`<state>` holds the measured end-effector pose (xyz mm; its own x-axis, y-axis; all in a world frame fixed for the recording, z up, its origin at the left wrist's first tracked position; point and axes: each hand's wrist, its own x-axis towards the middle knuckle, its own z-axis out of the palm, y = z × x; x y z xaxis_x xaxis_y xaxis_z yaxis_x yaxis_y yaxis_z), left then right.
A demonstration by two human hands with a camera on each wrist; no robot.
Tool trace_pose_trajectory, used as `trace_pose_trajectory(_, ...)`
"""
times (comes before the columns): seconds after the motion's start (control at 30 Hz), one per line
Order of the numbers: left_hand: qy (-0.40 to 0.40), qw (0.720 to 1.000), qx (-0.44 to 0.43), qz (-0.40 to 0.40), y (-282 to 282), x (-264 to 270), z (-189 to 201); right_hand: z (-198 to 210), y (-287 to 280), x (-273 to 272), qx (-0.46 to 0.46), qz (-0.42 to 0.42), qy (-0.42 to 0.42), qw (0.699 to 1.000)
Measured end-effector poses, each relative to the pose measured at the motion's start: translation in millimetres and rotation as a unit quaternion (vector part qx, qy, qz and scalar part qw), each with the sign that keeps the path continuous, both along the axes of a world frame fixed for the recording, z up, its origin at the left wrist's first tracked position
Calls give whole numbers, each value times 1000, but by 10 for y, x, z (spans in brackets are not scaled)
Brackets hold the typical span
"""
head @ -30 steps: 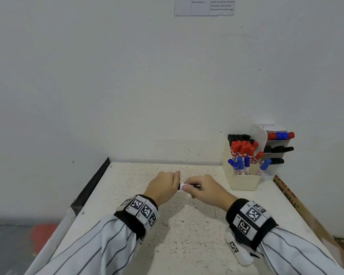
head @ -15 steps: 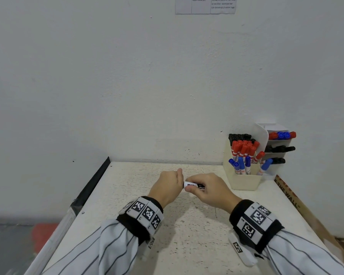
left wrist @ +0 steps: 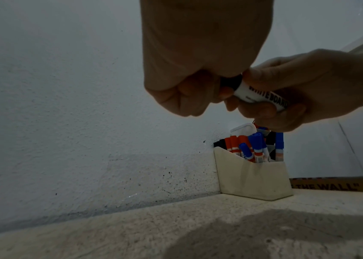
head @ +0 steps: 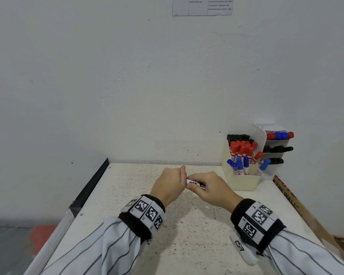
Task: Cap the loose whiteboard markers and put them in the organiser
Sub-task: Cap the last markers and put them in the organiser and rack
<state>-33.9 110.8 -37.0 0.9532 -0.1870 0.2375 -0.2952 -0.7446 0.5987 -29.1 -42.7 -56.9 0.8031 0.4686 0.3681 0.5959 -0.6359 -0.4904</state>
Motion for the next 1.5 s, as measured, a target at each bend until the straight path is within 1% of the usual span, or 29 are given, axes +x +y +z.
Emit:
trace_pose_trajectory(0.17, 11, 1000, 13, -11, -68, 12, -39, -40, -85, -21, -17, -17, 28, 999)
trace_pose_trajectory(0.27, 1, 999, 20, -26, -148, 5, -32, -8, -167, -23, -36, -24, 41, 998)
trace_pose_trajectory(0.33, -17, 999, -15, -27, -219, 22, -35, 55, -238, -34, -47, -40, 29, 998)
trace_pose_trajectory(0.4, -31, 995, -84, -35, -332, 39, -38, 122, -362, -39, -82, -79, -22, 993)
trace_pose_trajectory(0.43, -33, 991, -120, -42, -399, 35, -25, 171, -437, -49, -104, -109, -55, 987)
trace_pose_trajectory(0.47, -33, 987, -152, -48, -469, 38, -17, 220, -526, -54, -106, -140, -83, 981)
trace_pose_trajectory(0.5, -31, 982, -179, -48, -542, 47, -12, 275, -630, -65, -83, -166, -105, 977)
trace_pose_trajectory(0.57, -18, 978, -203, -38, -700, 92, -10, 402, -863, -99, 17, -201, -132, 970)
trace_pose_trajectory(0.63, 7, 983, -179, -35, -859, 180, -47, 542, -1117, -125, 113, -244, -140, 953)
trace_pose_trajectory(0.73, 57, 991, -115, -32, -1053, 337, -144, 679, -1488, -153, 220, -300, -140, 917)
trace_pose_trajectory(0.83, 94, 990, -99, -40, -1198, 473, -197, 689, -1825, -114, 301, -327, -126, 887)
trace_pose_trajectory(0.93, 133, 985, -105, -40, -1307, 590, -207, 575, -2035, -12, 330, -333, -82, 879)
trace_pose_trajectory(1.0, 148, 982, -111, -47, -1360, 669, -233, 446, -2104, 69, 312, -336, -73, 886)
trace_pose_trajectory(1.07, 147, 979, -128, -57, -1405, 713, -272, 303, -2141, 154, 272, -347, -88, 893)
trace_pose_trajectory(1.23, 54, 980, -174, -77, -1511, 761, -326, 28, -2157, 329, 187, -357, -147, 903)
trace_pose_trajectory(1.3, 16, 981, -178, -83, -1530, 795, -331, -42, -2146, 388, 198, -344, -129, 909)
trace_pose_trajectory(1.37, -13, 979, -178, -95, -1539, 823, -349, -96, -2148, 465, 185, -337, -121, 915)
trace_pose_trajectory(1.5, -57, 975, -183, -114, -1547, 856, -391, -185, -2182, 594, 121, -326, -183, 920)
